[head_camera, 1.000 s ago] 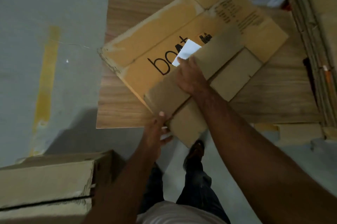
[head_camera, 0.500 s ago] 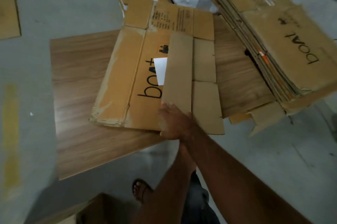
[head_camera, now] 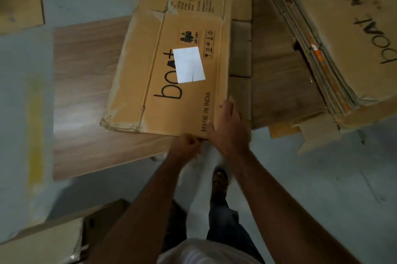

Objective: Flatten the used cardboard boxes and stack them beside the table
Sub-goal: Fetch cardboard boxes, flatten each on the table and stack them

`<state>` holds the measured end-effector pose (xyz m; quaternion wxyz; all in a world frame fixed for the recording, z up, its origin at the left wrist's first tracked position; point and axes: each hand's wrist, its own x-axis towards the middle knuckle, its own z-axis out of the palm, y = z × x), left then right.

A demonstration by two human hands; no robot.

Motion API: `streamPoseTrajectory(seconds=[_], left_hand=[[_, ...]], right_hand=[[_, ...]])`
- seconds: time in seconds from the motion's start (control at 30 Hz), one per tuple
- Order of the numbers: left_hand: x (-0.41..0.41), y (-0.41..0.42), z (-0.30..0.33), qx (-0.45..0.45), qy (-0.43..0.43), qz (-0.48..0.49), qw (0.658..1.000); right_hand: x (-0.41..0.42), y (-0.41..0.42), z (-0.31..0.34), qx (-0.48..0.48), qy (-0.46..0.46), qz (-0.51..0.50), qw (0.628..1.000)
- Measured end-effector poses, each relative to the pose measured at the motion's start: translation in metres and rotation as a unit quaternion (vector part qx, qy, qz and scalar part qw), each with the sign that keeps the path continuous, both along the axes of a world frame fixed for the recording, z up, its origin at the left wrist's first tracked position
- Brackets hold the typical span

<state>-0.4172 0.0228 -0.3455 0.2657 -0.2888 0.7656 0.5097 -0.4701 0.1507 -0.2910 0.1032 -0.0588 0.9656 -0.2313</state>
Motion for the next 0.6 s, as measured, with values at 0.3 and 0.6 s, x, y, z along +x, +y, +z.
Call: streamPoseTrajectory(seconds=[0.3,0.6], left_hand=[[-0.023,-0.062,-0.004,-0.345,0.005,-0.206,0.916],[0.009,0.004,-0.005,-0.367,-0.009,-0.205,0.907]], right_hand=[[-0.01,0.088,-0.072,0.127,-0.109,0.059,0.984],[-0.061,0.132,-0.064,0.18,-0.137,0.129,0.965]])
